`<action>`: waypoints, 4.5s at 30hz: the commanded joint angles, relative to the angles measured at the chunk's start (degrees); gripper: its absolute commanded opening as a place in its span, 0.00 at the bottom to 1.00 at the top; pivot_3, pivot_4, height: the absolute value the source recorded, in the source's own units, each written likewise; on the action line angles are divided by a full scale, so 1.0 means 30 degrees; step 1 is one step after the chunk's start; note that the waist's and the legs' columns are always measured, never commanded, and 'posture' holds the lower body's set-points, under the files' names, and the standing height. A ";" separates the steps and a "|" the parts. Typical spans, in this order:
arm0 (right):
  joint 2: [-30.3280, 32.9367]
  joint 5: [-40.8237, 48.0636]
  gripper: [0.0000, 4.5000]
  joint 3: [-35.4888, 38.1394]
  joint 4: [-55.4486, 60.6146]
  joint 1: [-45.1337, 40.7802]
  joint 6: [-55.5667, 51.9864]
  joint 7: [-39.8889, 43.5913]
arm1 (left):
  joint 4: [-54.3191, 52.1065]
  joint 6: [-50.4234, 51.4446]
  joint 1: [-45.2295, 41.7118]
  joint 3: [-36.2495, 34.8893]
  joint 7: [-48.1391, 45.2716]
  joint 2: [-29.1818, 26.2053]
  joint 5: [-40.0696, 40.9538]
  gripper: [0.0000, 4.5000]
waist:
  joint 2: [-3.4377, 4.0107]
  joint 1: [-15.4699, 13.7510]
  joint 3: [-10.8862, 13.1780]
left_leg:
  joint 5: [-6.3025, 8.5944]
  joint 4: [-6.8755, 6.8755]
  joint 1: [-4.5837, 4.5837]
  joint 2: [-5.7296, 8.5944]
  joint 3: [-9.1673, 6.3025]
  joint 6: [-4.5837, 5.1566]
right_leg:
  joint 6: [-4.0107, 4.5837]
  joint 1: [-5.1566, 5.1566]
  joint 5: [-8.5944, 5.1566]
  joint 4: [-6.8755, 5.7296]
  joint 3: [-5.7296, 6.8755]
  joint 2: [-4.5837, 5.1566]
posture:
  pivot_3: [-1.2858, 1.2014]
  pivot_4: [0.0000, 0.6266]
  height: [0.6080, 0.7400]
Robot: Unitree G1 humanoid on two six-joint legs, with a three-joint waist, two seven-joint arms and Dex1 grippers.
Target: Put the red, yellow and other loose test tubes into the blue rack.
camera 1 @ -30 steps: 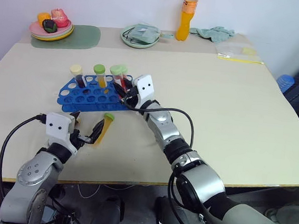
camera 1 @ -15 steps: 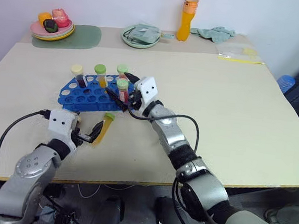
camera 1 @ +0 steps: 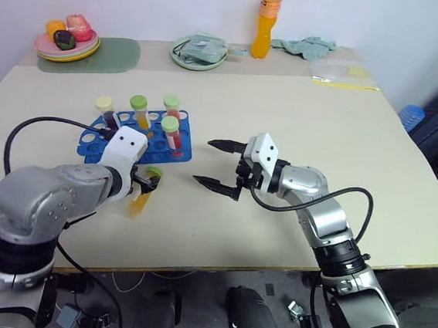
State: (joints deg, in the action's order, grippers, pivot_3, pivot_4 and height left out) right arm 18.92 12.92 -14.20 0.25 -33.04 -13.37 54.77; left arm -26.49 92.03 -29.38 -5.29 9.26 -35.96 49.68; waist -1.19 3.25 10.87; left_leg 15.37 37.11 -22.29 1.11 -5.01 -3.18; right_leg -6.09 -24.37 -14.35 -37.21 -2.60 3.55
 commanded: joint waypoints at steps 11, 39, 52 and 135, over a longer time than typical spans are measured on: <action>0.0319 0.0740 0.99 -0.0514 0.2417 0.0702 -0.0696 0.0833 | 0.6646 -0.5376 -0.3103 0.6432 1.8218 -0.3587 2.1046 1.00 | -0.0013 -0.0340 -0.0001 | -0.0015 0.0008 -0.0017 0.0008 -0.0008 -0.0039 | -0.0005 -0.0046 0.0004 -0.0013 -0.0037 0.0053 | 0.52 0.24 1.00; 0.0076 0.1003 1.00 -0.0583 0.2789 0.1332 -0.1140 -0.0042 | -0.4154 -1.2223 0.3714 -0.2586 0.9018 -0.7970 0.9719 0.18 | -0.0009 -0.0842 0.0009 | -0.0100 -0.0011 -0.0031 0.0029 0.0105 -0.0175 | 0.0014 -0.0023 -0.0006 0.0046 -0.0025 -0.0003 | 0.52 0.24 1.00; -0.1278 0.0930 1.00 -0.0505 0.3423 0.2410 -0.3127 -0.2980 | 0.1842 -2.3408 0.3079 0.5505 0.4942 0.1401 -1.0814 0.18 | -0.0030 -0.0802 -0.0006 | -0.0039 -0.0003 -0.0033 0.0026 0.0095 -0.0065 | 0.0007 0.0006 0.0001 0.0071 -0.0012 -0.0003 | 0.52 0.24 1.00; -0.1752 0.1318 1.00 -0.0600 0.2948 0.1863 -0.2827 -0.3244 | 0.4384 -0.1993 0.0805 0.1633 -1.1939 -1.2201 -0.1358 0.99 | -0.0022 -0.0222 0.0033 | -0.0021 -0.0028 0.0005 -0.0003 0.0058 -0.0033 | 0.0008 0.0009 -0.0012 0.0005 0.0013 -0.0045 | 0.52 0.24 1.00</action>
State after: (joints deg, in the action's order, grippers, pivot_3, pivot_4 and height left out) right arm 14.20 16.93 -15.94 8.15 -26.75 -23.08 44.91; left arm -15.79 86.05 -24.06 -4.37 -24.63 -71.62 48.34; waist -1.26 2.58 10.97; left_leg 15.30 37.02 -22.29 1.10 -4.84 -3.28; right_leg -6.07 -24.38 -14.38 -37.19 -2.56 3.42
